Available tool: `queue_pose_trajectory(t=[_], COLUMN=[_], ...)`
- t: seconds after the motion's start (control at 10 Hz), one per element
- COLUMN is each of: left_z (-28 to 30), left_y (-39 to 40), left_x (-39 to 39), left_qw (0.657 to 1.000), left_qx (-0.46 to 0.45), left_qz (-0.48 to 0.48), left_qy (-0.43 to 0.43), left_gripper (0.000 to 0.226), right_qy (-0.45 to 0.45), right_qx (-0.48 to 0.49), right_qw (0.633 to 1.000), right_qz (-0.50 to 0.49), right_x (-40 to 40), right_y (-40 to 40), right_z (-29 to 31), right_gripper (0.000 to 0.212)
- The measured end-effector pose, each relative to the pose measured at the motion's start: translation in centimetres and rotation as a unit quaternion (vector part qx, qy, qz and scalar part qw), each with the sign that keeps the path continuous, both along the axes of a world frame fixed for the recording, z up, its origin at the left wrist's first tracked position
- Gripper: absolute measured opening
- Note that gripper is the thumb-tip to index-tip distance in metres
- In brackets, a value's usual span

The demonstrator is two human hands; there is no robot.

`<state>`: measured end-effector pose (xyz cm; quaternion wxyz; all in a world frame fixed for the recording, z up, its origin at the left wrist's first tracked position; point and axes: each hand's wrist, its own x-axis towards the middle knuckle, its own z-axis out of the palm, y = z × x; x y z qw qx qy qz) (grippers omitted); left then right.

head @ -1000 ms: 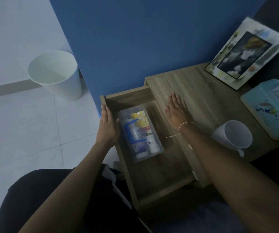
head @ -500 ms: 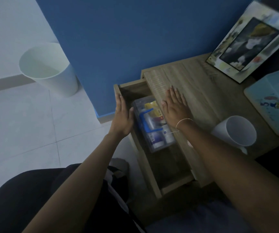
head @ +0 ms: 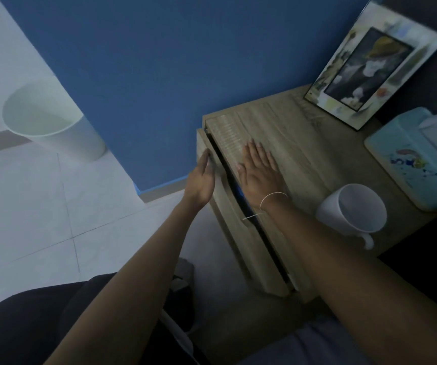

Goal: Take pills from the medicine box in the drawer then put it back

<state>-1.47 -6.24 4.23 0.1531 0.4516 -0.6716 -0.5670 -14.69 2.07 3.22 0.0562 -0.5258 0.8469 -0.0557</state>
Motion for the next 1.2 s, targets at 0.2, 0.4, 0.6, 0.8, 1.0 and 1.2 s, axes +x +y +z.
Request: queue_pose_trajectory(t=[0.2, 0.4, 0.6, 0.8, 1.0, 1.2], left_z=[0.6, 0.7, 0.8, 0.0, 0.1, 3.5], left_y=[0.1, 0.4, 0.2, 0.1, 0.4, 0.1], left_x=[-1.7, -2.4, -2.5, -2.4, 0.5, 6.3], left_qw=[0.999, 0.999, 0.998, 0.998, 0.973, 0.935], left_qx=[0.025, 0.014, 0.027, -0.009, -0.159, -0.26], left_qz=[-0.028, -0.021, -0.006, -0.056, -0.136, -0.157], left_qy=[0.015, 0.041, 0.049, 0.002, -0.093, -0.183], left_gripper=[0.051, 0.049, 0.054, 0.056, 0.057, 0.057], right_qy=[0.003, 0.006, 0.005, 0.005, -0.003, -0.05], right_qx=[-0.004, -0.006, -0.007, -0.007, 0.012, 0.082], right_qw=[1.0, 1.0, 1.0, 1.0, 1.0, 0.995], right_qz=[-0.004, -0.002, -0.003, -0.002, -0.003, -0.01], right_x=[0.0, 0.0, -0.1, 0.0, 0.3, 0.5], right_y=[-0.1, 0.0, -0.2, -0.1, 0.1, -0.9], right_z=[-0.1, -0.1, -0.5, -0.5, 0.3, 3.4], right_gripper=[0.056, 0.056, 0.056, 0.057, 0.056, 0.056])
